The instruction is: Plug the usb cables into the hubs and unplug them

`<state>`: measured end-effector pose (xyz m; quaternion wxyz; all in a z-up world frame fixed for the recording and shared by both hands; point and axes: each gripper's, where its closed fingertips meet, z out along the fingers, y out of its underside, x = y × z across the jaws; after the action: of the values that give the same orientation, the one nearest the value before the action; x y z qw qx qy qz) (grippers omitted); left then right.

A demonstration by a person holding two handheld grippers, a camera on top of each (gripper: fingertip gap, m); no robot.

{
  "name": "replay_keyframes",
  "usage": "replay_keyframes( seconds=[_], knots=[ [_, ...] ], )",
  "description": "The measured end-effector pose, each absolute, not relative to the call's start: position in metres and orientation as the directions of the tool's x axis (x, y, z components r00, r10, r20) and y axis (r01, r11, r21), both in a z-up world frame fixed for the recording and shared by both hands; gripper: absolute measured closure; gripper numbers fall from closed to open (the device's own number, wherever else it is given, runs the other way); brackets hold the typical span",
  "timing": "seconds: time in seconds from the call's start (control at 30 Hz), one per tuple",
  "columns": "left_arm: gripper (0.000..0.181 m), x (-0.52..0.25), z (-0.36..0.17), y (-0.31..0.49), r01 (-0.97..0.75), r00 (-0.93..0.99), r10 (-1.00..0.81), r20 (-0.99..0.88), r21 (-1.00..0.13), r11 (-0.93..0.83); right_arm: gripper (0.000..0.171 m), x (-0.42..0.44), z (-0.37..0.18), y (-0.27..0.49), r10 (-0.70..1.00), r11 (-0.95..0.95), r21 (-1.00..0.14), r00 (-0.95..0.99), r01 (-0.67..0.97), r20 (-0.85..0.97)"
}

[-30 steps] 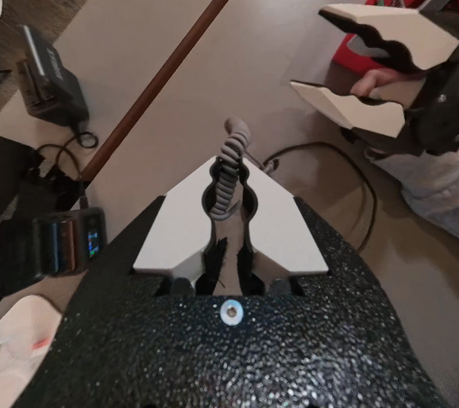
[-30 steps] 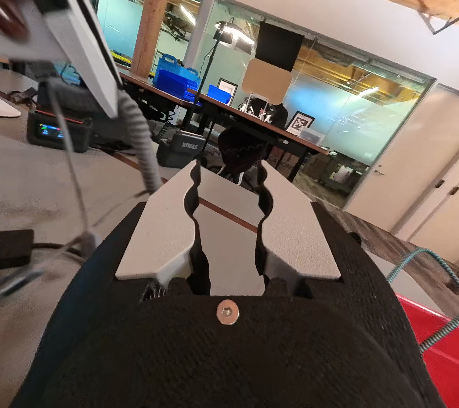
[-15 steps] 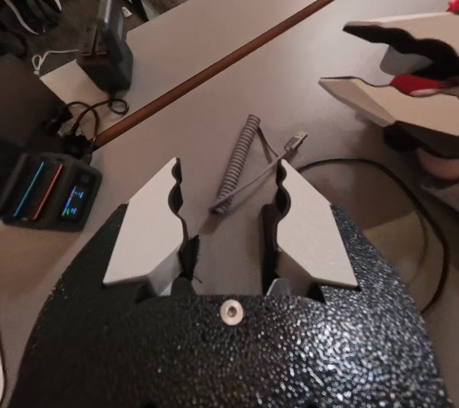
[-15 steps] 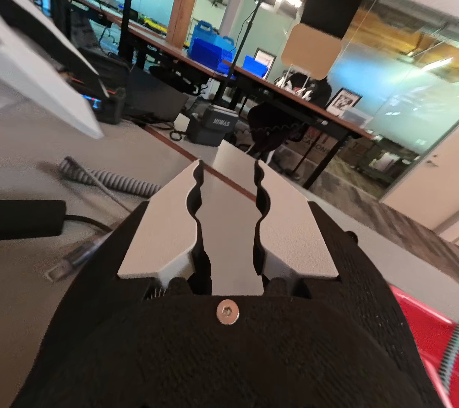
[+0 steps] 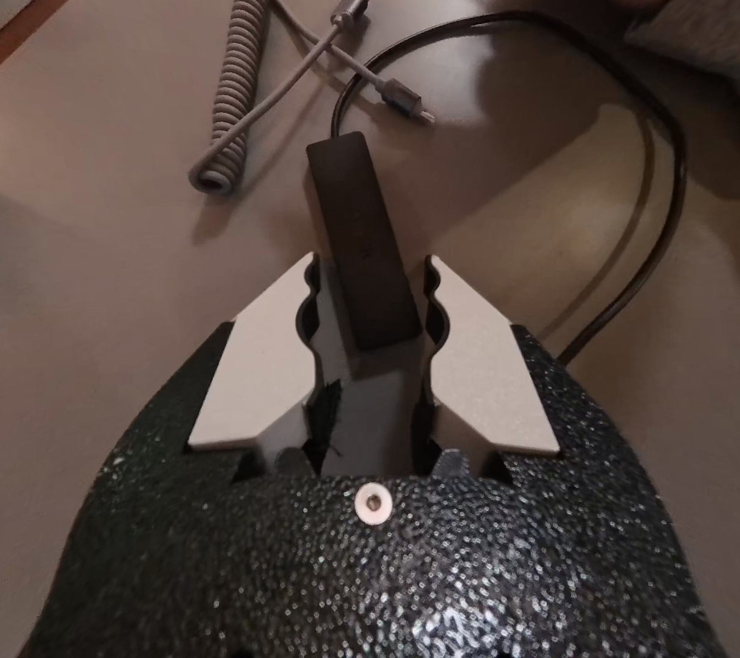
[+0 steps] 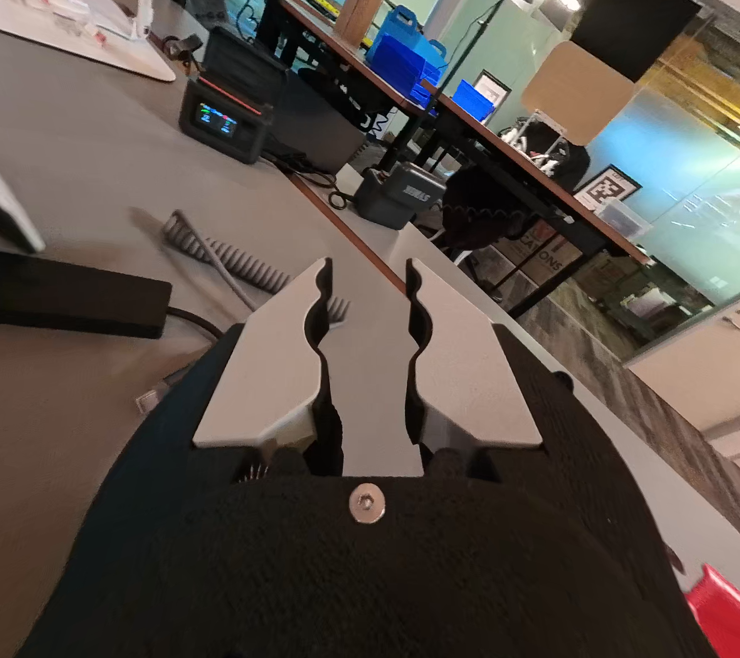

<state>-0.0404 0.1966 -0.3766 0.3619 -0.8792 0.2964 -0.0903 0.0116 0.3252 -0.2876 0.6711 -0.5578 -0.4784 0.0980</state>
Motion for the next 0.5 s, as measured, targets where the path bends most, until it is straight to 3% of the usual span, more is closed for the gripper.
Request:
replay_keyframes(
  seconds=[0.03, 0.33, 0.5],
  knots=[
    [0.130, -0.042, -0.377, 0.197, -0.454, 0.812, -0.580, -0.061, -0.691, -0.563, 0.136, 0.009, -0.289, 0.323, 0.685, 0.357, -0.843, 0.501, 0.401, 0.529],
    [0.146, -0.038, -0.379, 0.185, -0.442, 0.803, -0.596, -0.012, -0.684, -0.581, 0.128, -0.029, -0.310, 0.265, 0.980, 0.119, -0.918, 0.105, 0.379, 0.170],
    [0.148, -0.040, -0.373, 0.185, -0.675, 0.652, -0.696, -0.301, -0.649, -0.351, 0.126, -0.030, -0.334, 0.225, 0.983, 0.180, -0.850, -0.129, 0.495, 0.133]
  ],
)
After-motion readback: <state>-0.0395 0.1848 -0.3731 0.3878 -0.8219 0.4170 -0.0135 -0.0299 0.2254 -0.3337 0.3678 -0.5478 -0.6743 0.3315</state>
